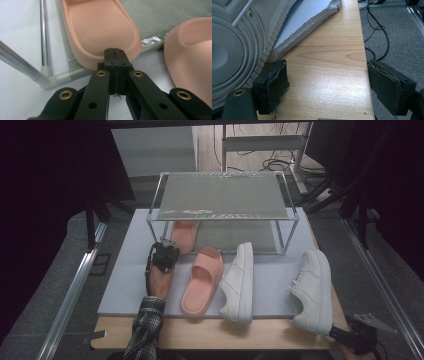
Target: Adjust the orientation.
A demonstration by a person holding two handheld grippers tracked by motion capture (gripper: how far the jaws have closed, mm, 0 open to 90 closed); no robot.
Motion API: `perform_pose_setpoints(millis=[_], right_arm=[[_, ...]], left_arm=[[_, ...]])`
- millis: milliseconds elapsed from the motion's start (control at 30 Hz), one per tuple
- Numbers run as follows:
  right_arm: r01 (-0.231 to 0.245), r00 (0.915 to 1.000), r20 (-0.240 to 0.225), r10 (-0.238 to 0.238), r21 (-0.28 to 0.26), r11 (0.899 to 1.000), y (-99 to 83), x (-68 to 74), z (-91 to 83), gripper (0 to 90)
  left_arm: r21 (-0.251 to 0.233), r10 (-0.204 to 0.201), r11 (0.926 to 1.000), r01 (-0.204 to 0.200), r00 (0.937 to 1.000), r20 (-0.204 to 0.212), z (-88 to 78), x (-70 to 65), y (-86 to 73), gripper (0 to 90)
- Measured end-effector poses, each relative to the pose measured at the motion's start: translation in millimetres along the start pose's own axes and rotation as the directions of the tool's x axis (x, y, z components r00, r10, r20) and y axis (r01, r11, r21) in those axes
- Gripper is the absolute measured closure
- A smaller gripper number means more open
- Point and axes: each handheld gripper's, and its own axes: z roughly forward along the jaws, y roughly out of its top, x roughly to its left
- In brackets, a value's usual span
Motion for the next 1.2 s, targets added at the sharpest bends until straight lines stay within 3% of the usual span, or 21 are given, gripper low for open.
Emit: perform_pose_setpoints(millis=[200, 533, 700, 933, 1033, 1200], right_arm=[[-0.003, 1.0000, -0.004, 0.003, 0.000, 1.000, -0.2, -0.7, 0.0, 17.3], [-0.004, 1.0000, -0.002, 0.004, 0.001, 1.000, -0.1, -0.6, 0.0, 17.3], [-0.004, 1.0000, -0.003, 0.004, 0.001, 1.000, 0.0, -0.5, -0.1, 17.3], [-0.002, 1.0000, -0.002, 0.002, 0.001, 1.000, -0.1, -0.5, -0.1, 17.3], [-0.001, 1.0000, -0.001, 0.001, 0.001, 1.000, -0.1, -0.6, 0.0, 17.3], [-0.003, 1.0000, -0.002, 0.003, 0.002, 1.000, 0.0, -0.5, -0.1, 17.3]], left_arm=[[-0.004, -0.036, 0.9994, 0.036, 0.9984, 0.043, 1.3, 4.0, -5.6, 89.7], [-0.022, -0.012, 0.9997, 0.014, 0.9947, 0.102, -20.6, 4.9, -7.4, 89.3], [-0.031, -0.012, 0.9994, 0.016, 0.9896, 0.143, -32.1, 3.6, -9.1, 87.9], [-0.031, 0.017, 0.9995, -0.011, 0.9804, 0.196, -46.8, -3.5, -15.1, 85.4], [-0.013, 0.055, 0.9985, -0.054, 0.9796, 0.193, -51.2, -7.0, -17.0, 84.3], [-0.012, 0.052, 0.9987, -0.050, 0.9741, 0.220, -60.0, -8.0, -21.2, 81.7]])
